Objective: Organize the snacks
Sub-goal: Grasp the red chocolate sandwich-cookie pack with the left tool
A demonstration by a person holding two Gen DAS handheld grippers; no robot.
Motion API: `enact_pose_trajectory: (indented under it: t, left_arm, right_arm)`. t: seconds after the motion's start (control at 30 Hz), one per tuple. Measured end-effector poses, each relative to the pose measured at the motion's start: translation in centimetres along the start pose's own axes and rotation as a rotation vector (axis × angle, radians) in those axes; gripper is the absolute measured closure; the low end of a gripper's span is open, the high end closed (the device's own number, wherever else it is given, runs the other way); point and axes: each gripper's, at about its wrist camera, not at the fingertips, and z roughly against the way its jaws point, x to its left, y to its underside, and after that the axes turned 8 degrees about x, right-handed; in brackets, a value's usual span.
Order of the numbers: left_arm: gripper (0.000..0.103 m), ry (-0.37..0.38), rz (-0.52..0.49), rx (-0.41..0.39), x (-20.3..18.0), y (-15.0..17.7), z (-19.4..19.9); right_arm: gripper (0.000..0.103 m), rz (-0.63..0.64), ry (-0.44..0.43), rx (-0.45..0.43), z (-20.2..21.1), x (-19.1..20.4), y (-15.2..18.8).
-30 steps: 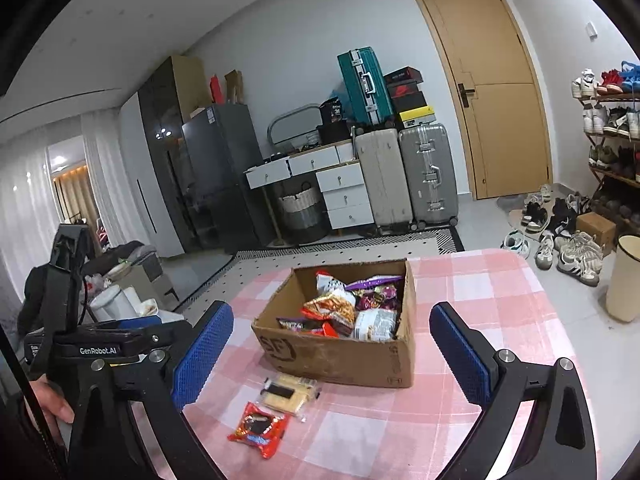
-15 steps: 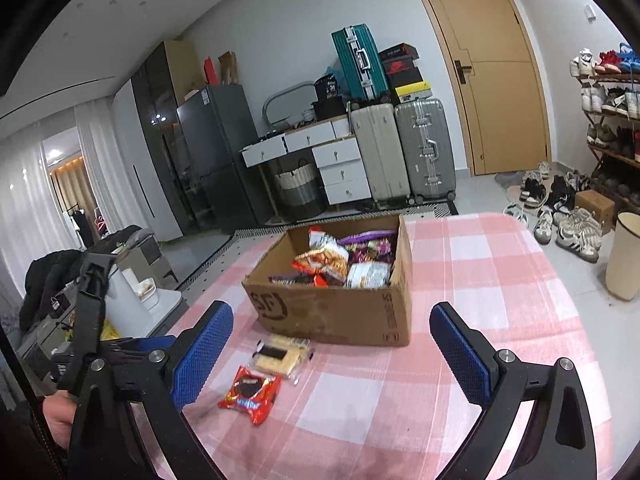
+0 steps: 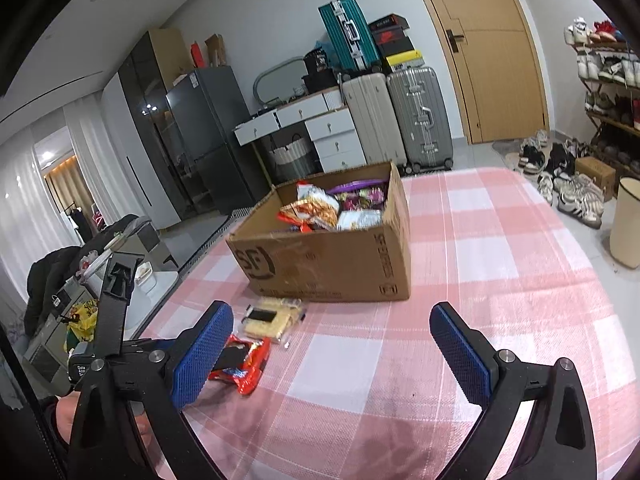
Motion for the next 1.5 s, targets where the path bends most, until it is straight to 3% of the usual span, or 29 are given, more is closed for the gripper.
enact_pose_trajectory:
  t: [0.57,0.63,0.7,0.8,1.1,1.5]
  left_arm:
    - [0.005,-0.066,-0.055,-0.031,-1.2,0.0,-1.3]
    - [0.012,-0.060,-0.061,-0.041,-1.2,0.0,-1.2]
    - [0.045,-0.017,-0.075,-0.053,-1.2,0.2,-0.7]
    - [0.052,-0.002,-0.088,-0.051,-1.5,0.3,-0.4]
    - [0.053,-0.030,-0.106,-0.058,-1.6,0.7,0.7]
    - [0.053,-0.139,-0.088,-0.132,0.8,1.6,3.9]
  right_arm:
    - [0.003,-0.021,-0.021,0.047,-2.5,-0.7,0.8]
    - [0.003,-0.023,-0.023,0.043,-2.5,-0.7,0.8]
    - [0.003,-0.023,-0.025,0.041,-2.4,-0.7,0.8]
    - [0.003,-0.026,-0.028,0.043,-2.4,-0.6,0.9]
    - [0.003,-0.028,-0.028,0.061,-2.6,0.1,1.2]
    - [0.003,-0.010,0.007,0.150,-5.1,2.1,1.3]
